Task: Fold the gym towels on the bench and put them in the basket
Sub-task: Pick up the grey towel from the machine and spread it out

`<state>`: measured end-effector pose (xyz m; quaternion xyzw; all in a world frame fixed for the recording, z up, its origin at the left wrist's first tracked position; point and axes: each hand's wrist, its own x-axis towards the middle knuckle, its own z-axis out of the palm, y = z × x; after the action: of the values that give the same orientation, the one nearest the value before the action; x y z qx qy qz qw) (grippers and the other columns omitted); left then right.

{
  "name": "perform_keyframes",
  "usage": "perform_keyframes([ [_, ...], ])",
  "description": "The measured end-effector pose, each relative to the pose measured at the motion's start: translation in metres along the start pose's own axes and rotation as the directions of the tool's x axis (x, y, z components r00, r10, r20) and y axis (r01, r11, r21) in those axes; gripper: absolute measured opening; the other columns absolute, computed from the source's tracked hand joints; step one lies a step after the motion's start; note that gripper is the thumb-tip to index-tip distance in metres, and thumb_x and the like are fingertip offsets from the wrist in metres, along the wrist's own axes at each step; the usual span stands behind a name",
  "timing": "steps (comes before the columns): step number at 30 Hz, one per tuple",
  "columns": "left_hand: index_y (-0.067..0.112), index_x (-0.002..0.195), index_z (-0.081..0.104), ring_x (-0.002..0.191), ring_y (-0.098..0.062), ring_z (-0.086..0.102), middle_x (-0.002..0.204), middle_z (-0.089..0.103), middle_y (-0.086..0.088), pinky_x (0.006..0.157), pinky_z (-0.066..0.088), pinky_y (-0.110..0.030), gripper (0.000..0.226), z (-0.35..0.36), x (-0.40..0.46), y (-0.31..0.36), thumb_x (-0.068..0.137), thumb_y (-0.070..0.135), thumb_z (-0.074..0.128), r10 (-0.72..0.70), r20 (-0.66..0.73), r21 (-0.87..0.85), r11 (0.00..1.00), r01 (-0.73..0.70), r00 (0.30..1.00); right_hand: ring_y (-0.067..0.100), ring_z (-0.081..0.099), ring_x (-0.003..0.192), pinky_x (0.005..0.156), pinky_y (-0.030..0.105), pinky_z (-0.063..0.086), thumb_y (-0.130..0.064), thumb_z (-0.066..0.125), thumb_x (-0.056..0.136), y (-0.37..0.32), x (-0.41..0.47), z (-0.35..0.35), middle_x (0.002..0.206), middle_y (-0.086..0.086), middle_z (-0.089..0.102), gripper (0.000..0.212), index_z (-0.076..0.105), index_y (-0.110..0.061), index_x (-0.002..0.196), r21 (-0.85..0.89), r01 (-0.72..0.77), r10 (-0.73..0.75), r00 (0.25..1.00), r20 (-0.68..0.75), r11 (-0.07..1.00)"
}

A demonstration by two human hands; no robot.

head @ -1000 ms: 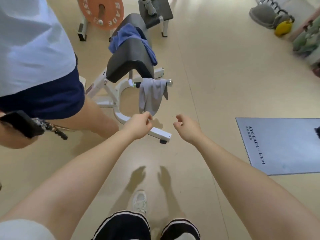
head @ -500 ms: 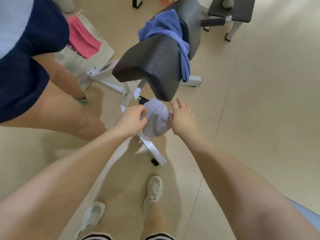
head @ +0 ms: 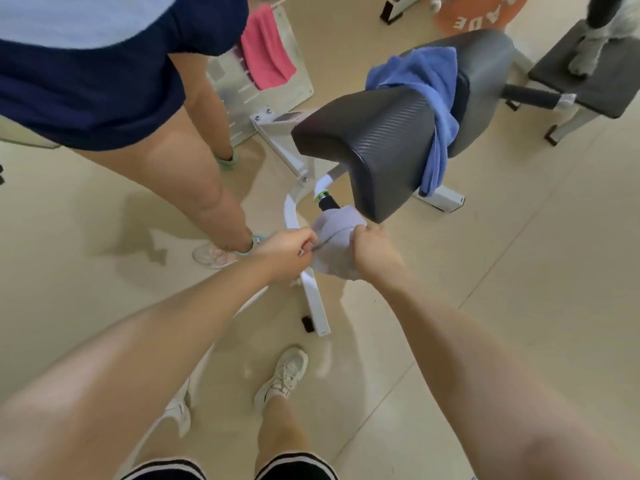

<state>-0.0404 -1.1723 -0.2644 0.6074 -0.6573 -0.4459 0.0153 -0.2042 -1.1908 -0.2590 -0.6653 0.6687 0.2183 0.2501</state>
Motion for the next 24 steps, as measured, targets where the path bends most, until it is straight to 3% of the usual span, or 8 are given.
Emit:
perform_keyframes([
  [2, 0.018, 0.116, 0.052, 0.091, -0.021, 0.054, 0.103, 0.055, 0.002, 0.082, 0.044, -0.031, 0.026, -0.005, -0.023, -0.008, 0.092, 0.018, 0.041, 0.02, -0.012, 0.008, 1.0, -0.02, 1.0, 0.027, 0.045, 0.108, 0.079, 0.029, 0.032, -0.015, 0.05, 0.089, -0.005, -0.017, 0.003, 0.106, 0.006, 0.047, 0.022, 0.048, -0.007, 0.11, -0.079, 0.104, -0.111, 0.99, -0.092, 0.991],
  [5, 0.016, 0.12, 0.052, 0.084, -0.017, 0.051, 0.105, 0.056, 0.002, 0.082, 0.044, -0.031, 0.029, -0.014, -0.065, -0.03, 0.092, 0.016, 0.042, -0.026, -0.08, -0.021, 0.999, 0.024, 0.996, 0.027, 0.054, 0.09, 0.063, 0.025, 0.032, -0.016, 0.043, 0.094, -0.026, -0.055, -0.002, 0.076, 0.003, 0.044, 0.01, 0.045, -0.01, 0.101, 0.035, 0.204, -0.197, 0.97, -0.139, 0.978],
  [8, 0.013, 0.119, 0.055, 0.082, -0.015, 0.049, 0.103, 0.059, 0.001, 0.085, 0.043, -0.031, 0.03, -0.024, -0.113, -0.054, 0.091, 0.011, 0.044, -0.063, -0.149, -0.101, 0.994, 0.048, 0.987, 0.027, 0.052, 0.084, 0.058, 0.03, 0.034, -0.018, 0.035, 0.099, -0.072, -0.101, -0.006, 0.089, 0.014, 0.052, 0.023, 0.034, -0.024, 0.077, 0.209, 0.282, -0.274, 0.959, -0.069, 0.936],
  [11, 0.01, 0.121, 0.055, 0.099, -0.018, 0.054, 0.112, 0.06, -0.003, 0.086, 0.039, -0.023, 0.036, -0.038, -0.166, -0.084, 0.088, 0.002, 0.041, -0.076, -0.128, -0.128, 0.99, 0.06, 0.989, 0.032, 0.05, 0.083, 0.063, 0.034, 0.032, -0.013, 0.034, 0.099, -0.13, -0.129, 0.004, 0.09, 0.023, 0.053, 0.03, 0.027, -0.02, 0.072, 0.297, 0.399, -0.417, 0.909, -0.005, 0.867],
  [15, 0.012, 0.108, 0.059, 0.093, -0.02, 0.056, 0.1, 0.062, -0.003, 0.08, 0.044, -0.027, 0.025, -0.054, -0.246, -0.139, 0.092, 0.006, 0.041, -0.116, -0.154, -0.243, 0.967, 0.076, 0.981, 0.016, 0.037, 0.068, 0.055, 0.026, 0.026, -0.018, 0.035, 0.099, -0.22, -0.166, 0.033, 0.07, -0.001, 0.039, 0.019, 0.036, -0.015, 0.08, 0.42, 0.404, -0.466, 0.883, 0.051, 0.813],
  [18, 0.008, 0.1, 0.058, 0.092, -0.027, 0.06, 0.097, 0.065, -0.011, 0.088, 0.047, -0.037, 0.019, -0.055, -0.322, -0.19, 0.096, 0.018, 0.043, -0.148, -0.206, -0.422, 0.905, 0.049, 0.967, 0.012, 0.037, 0.065, 0.06, 0.025, 0.031, -0.021, 0.037, 0.098, -0.291, -0.202, 0.069, 0.069, -0.005, 0.039, 0.026, 0.036, -0.02, 0.072, 0.513, 0.381, -0.472, 0.88, 0.055, 0.769],
  [20, 0.015, 0.105, 0.056, 0.098, -0.023, 0.061, 0.106, 0.064, -0.007, 0.09, 0.045, -0.034, 0.018, -0.054, -0.377, -0.226, 0.093, 0.028, 0.051, -0.189, -0.222, -0.499, 0.865, 0.055, 0.956, 0.011, 0.038, 0.065, 0.061, 0.025, 0.032, -0.02, 0.039, 0.097, -0.341, -0.227, 0.091, 0.067, -0.005, 0.041, 0.029, 0.038, -0.021, 0.068, 0.556, 0.371, -0.487, 0.87, 0.07, 0.743],
  [24, 0.028, 0.118, 0.046, 0.102, -0.013, 0.06, 0.115, 0.059, 0.005, 0.083, 0.045, -0.02, 0.05, -0.061, -0.477, -0.301, 0.076, 0.034, 0.073, -0.275, -0.254, -0.504, 0.856, 0.115, 0.927, 0.016, 0.044, 0.063, 0.064, 0.032, 0.043, -0.031, 0.046, 0.092, -0.447, -0.281, 0.129, 0.062, -0.002, 0.047, 0.027, 0.051, -0.019, 0.068, 0.581, 0.363, -0.546, 0.82, 0.172, 0.728],
])
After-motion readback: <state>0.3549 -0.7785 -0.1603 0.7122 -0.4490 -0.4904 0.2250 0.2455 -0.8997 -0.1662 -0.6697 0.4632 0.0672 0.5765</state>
